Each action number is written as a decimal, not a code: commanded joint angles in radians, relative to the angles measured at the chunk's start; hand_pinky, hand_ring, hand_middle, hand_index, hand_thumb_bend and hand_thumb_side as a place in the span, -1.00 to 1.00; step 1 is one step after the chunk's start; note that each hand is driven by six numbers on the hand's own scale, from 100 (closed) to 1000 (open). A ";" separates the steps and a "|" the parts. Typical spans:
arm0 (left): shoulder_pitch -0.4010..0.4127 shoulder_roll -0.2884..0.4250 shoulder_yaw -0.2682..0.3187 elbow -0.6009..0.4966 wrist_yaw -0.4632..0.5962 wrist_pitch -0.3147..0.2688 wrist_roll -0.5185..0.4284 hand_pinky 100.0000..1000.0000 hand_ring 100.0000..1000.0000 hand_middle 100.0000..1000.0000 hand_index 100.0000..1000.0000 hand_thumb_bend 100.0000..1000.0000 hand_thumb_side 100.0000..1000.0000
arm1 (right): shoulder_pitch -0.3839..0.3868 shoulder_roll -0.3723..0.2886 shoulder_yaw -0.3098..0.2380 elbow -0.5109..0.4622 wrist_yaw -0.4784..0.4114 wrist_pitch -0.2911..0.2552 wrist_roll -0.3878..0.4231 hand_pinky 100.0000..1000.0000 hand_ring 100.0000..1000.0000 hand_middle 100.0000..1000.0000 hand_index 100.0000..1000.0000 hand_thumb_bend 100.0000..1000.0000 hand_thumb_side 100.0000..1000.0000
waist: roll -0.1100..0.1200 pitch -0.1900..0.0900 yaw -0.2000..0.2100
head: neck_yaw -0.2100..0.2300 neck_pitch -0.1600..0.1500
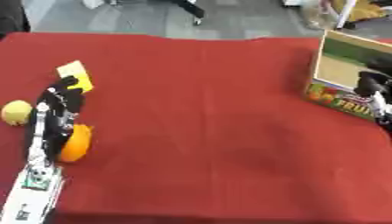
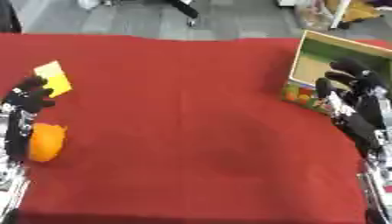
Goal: Pick up the objects with one hand, pass them to the other hand, and then place them into the box on the other side of the table.
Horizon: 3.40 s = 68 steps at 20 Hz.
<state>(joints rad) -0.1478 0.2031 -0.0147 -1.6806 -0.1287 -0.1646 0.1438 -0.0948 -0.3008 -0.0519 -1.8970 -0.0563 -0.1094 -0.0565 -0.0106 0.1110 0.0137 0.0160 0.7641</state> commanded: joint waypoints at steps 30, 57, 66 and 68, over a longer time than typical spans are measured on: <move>-0.193 0.751 -0.115 0.031 -0.233 0.100 -0.854 0.56 0.50 0.47 0.66 0.07 -0.35 | 0.029 -0.016 -0.005 0.009 0.010 0.015 0.033 0.30 0.58 0.48 0.70 -0.34 -0.21 | 0.026 -0.042 -0.022 | 0.015 0.006; -0.173 0.680 -0.184 0.152 -0.433 0.063 -0.933 0.53 0.43 0.34 0.54 -0.48 -0.74 | 0.033 -0.012 -0.003 0.010 0.003 0.016 0.046 0.31 0.59 0.48 0.72 -0.38 -0.19 | 0.022 -0.038 -0.022 | 0.016 0.006; -0.157 0.659 -0.160 0.144 -0.448 0.064 -0.787 0.17 0.00 -0.14 0.05 -0.94 -0.88 | 0.033 -0.012 -0.003 0.010 0.002 0.017 0.048 0.31 0.59 0.48 0.72 -0.39 -0.18 | 0.021 -0.037 -0.017 | 0.017 0.006; -0.152 0.651 -0.149 0.137 -0.419 0.065 -0.742 0.14 -0.02 -0.16 0.02 -0.93 -0.88 | 0.033 -0.013 -0.003 0.009 0.003 0.017 0.049 0.31 0.59 0.48 0.72 -0.39 -0.18 | 0.020 -0.036 -0.016 | 0.018 0.006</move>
<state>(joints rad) -0.2922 0.8331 -0.1870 -1.5279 -0.5597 -0.1003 -0.6266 -0.0553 -0.2959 -0.0512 -1.8794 -0.0499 -0.0902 -0.0108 0.0006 0.0938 -0.0041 0.0313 0.7645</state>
